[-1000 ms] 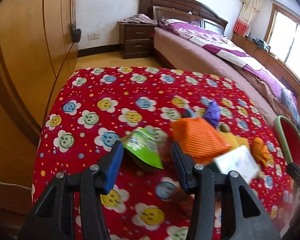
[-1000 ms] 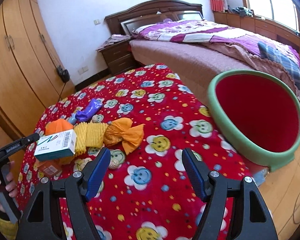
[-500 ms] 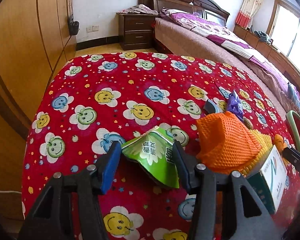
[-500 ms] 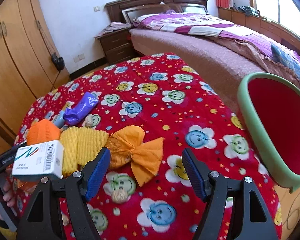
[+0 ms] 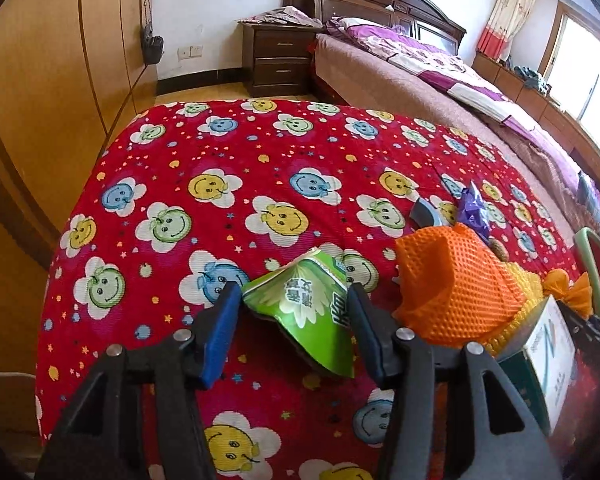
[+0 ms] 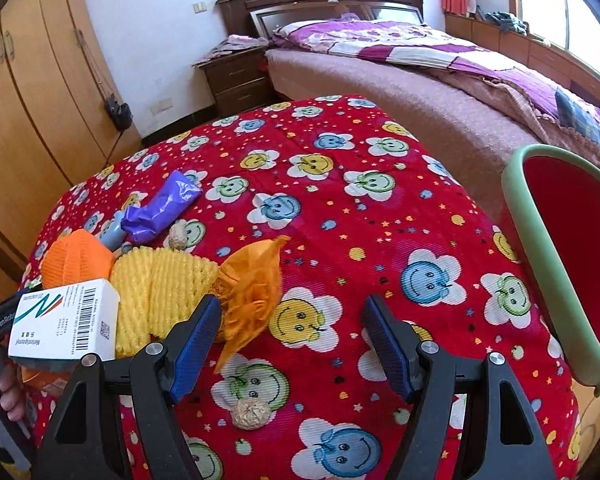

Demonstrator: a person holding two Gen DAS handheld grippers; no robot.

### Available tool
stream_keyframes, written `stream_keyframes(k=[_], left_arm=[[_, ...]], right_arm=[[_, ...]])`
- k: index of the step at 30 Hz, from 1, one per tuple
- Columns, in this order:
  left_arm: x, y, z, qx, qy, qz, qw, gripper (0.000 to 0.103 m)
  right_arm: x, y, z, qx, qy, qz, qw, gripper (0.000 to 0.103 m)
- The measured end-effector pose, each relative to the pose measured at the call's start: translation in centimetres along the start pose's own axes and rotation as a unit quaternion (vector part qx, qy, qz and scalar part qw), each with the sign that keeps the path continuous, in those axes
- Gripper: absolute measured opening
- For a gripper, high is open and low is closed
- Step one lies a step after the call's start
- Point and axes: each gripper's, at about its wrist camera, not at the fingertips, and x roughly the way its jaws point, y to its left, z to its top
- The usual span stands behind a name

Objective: Collect trash
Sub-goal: 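Grasp the green snack wrapper with the left tool while the right tool grasps the orange wrapper, then carry both wrappers over the red bucket and open both tools to drop them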

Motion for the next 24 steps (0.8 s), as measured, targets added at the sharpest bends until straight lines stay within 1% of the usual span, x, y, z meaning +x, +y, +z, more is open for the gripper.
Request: stream_keyframes(k=[2, 4, 5, 7, 8, 10, 11, 12, 15, 18, 24], left_arm=[[-0.3, 0.2, -0.2, -0.001, -0.001, -0.007, 1.0, 0.045], [-0.6, 0.0, -0.4, -0.001, 0.002, -0.02, 0.9998, 0.041], [-0.7, -0.1, -0.6, -0.001, 0.003, -0.024, 0.9997, 0.039], [-1.1, -0.4, -0.8, 0.001, 0.0, -0.03, 0.9996, 0.037], [-1.3, -0.5, -0.8, 0.001, -0.002, -0.034, 0.9994, 0.036], [-1.9, -0.7, -1.0, 0.002, -0.007, -0.039, 0.9992, 0.036], [-2.2, -0.9, -1.0, 0.001, -0.01, -0.04, 0.9991, 0.036], [-2.7, -1.0, -1.1, 0.001, -0.015, -0.041, 0.9991, 0.036], [-4.1, -1.3, -1.1, 0.002, -0.028, -0.039, 0.9989, 0.036], [-5.9, -1.8, -1.3, 0.003, -0.041, -0.04, 0.9984, 0.036], [-8.6, -3.0, -1.7, 0.009, -0.055, -0.048, 0.9973, 0.036]], right_arm=[[0.1, 0.3, -0.1, -0.003, -0.001, 0.006, 1.0, 0.071], [0.1, 0.6, -0.1, -0.006, -0.001, 0.015, 1.0, 0.061], [0.0, 0.7, -0.1, -0.008, -0.001, 0.021, 1.0, 0.059], [0.0, 1.0, -0.1, -0.012, -0.002, 0.031, 0.999, 0.047], [0.0, 1.1, -0.1, -0.013, -0.001, 0.04, 0.999, 0.044], [-0.1, 1.2, -0.1, -0.012, -0.002, 0.051, 0.999, 0.032], [-0.2, 1.2, -0.1, -0.012, -0.003, 0.057, 0.998, 0.028], [-0.3, 1.2, -0.1, -0.012, -0.005, 0.063, 0.998, 0.022], [-1.1, 1.4, -0.2, -0.02, -0.02, 0.067, 0.997, 0.016], [-2.3, 1.4, -0.4, -0.024, -0.035, 0.07, 0.997, 0.015], [-5.1, 0.9, -0.8, -0.021, -0.063, 0.074, 0.995, 0.014]])
